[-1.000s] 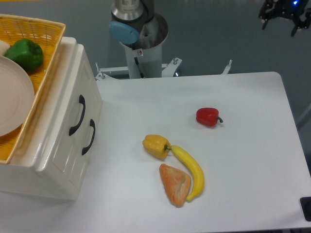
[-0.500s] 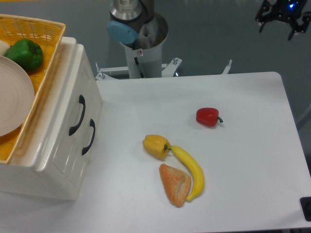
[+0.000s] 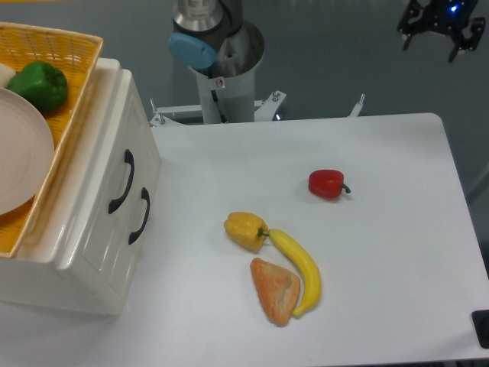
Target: Slide open the top white drawer
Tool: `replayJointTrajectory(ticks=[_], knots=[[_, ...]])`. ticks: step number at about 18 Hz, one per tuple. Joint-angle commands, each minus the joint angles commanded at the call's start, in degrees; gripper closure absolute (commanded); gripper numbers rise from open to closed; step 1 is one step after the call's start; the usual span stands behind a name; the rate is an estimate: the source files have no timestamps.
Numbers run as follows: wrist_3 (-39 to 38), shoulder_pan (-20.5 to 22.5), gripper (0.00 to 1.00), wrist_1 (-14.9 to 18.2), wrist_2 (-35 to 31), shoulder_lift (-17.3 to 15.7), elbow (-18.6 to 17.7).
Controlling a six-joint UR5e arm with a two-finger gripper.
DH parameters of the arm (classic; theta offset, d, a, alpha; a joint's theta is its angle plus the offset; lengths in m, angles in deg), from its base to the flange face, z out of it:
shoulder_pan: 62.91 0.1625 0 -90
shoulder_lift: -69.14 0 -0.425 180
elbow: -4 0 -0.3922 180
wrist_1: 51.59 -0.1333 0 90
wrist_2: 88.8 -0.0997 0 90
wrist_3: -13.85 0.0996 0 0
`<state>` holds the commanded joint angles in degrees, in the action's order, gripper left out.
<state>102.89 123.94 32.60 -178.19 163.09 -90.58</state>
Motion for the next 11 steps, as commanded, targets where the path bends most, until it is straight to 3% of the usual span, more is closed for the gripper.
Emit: replayJointTrajectory(ticks=[11], knots=[[-12.75, -6.23, 0.0, 1.23, -0.17, 0.09, -0.17]])
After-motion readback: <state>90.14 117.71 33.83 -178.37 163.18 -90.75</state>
